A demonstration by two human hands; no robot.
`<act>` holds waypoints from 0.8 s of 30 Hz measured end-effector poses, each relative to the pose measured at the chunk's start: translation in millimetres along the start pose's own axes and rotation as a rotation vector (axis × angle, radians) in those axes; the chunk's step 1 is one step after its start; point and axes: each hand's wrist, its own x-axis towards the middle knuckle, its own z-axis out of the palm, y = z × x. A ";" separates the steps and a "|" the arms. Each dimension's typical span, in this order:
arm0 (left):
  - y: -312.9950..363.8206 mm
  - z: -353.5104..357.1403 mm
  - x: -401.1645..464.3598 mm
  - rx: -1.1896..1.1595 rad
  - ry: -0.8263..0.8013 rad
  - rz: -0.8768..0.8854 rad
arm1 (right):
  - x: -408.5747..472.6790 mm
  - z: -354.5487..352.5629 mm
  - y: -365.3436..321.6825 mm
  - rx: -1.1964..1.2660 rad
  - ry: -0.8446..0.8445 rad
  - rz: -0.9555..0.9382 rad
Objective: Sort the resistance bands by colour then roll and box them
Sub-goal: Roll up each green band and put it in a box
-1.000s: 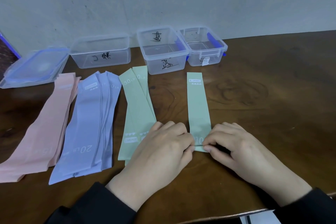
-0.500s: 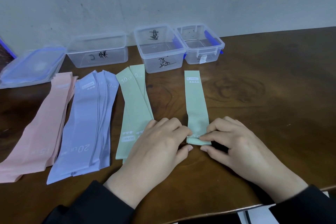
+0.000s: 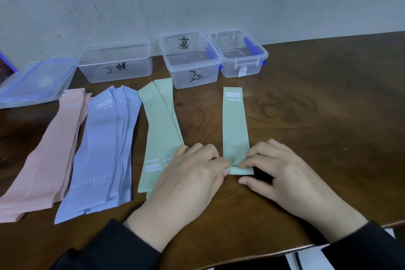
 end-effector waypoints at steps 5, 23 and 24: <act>-0.4 1.3 0.3 -0.005 0.005 -0.009 | 1.9 1.7 -0.4 -0.007 0.018 0.002; -1.0 2.7 0.8 0.018 -0.006 -0.021 | 3.1 3.0 0.4 -0.044 0.003 0.034; -1.2 2.5 0.8 0.017 -0.006 -0.019 | 3.0 3.3 0.6 -0.048 0.005 0.030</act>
